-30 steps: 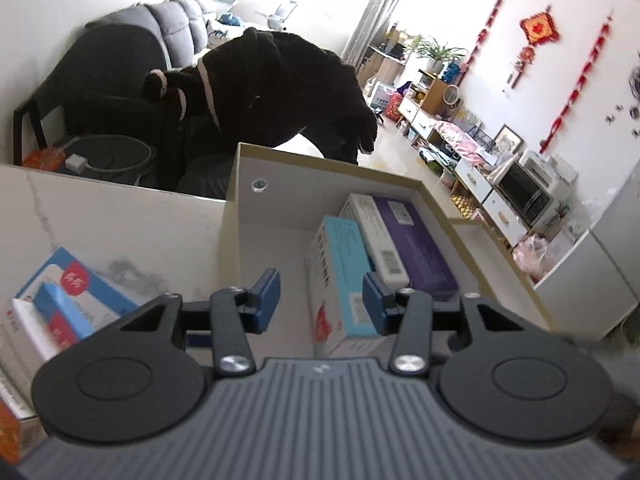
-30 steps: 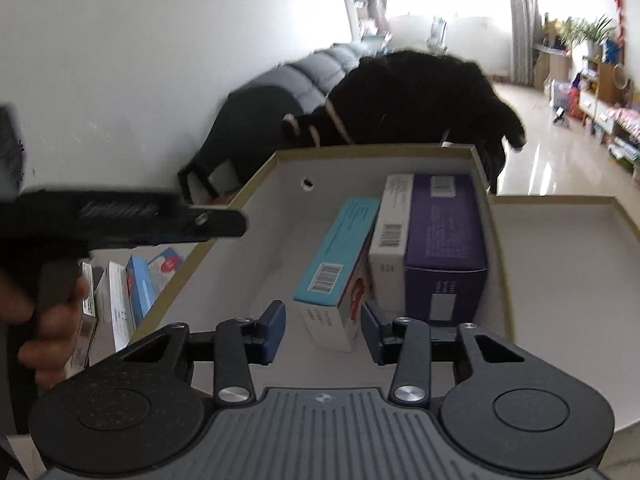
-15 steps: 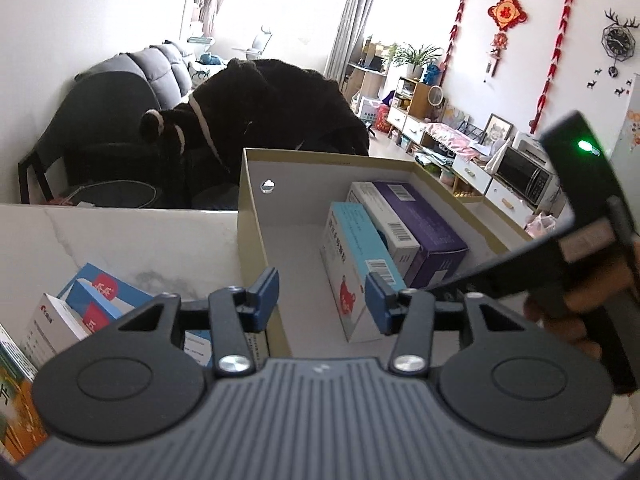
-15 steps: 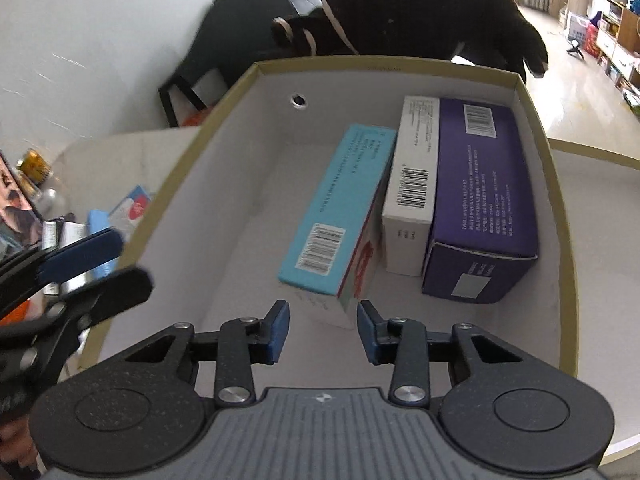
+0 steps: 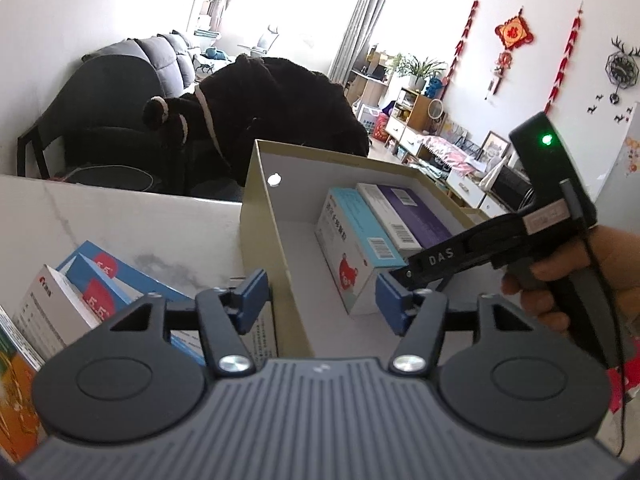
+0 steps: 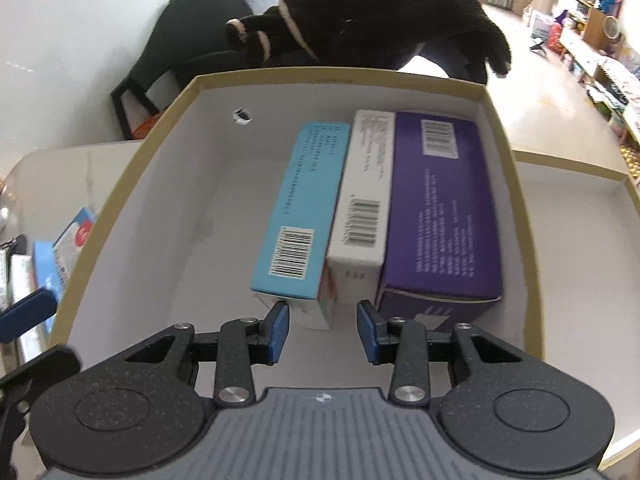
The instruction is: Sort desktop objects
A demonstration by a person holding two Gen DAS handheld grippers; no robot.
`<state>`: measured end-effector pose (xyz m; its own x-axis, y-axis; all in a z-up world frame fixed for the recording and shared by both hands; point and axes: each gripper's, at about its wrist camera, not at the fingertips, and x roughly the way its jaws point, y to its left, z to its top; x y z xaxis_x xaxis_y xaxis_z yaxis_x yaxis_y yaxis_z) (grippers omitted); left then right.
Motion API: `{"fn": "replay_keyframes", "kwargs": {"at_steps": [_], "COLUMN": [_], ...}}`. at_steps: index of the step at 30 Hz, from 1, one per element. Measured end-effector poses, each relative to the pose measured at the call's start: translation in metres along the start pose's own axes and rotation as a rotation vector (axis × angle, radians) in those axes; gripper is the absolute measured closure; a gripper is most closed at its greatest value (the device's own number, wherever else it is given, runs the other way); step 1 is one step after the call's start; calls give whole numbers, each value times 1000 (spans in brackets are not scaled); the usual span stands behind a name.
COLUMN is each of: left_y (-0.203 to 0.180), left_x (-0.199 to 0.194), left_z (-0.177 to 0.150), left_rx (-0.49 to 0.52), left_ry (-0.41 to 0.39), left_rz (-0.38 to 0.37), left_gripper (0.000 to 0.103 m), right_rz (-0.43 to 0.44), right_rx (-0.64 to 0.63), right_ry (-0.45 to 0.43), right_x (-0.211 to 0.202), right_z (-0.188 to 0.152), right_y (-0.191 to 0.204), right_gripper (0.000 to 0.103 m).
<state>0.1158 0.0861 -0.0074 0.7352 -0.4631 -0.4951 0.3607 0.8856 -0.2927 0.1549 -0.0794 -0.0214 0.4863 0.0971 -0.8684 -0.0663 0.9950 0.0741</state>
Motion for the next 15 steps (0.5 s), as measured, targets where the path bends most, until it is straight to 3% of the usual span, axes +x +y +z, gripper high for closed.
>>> {"fn": "replay_keyframes", "kwargs": {"at_steps": [15], "left_y": [13], "left_x": [-24], "left_z": [-8], "left_rx": [-71], "left_ry": [-24], "left_rz": [18], "left_gripper": [29], "right_rz": [-3], "right_rx": [110], "right_ry": [-20], "right_x": [12], "right_z": [9], "right_y": [-11], "right_gripper": [65]}}
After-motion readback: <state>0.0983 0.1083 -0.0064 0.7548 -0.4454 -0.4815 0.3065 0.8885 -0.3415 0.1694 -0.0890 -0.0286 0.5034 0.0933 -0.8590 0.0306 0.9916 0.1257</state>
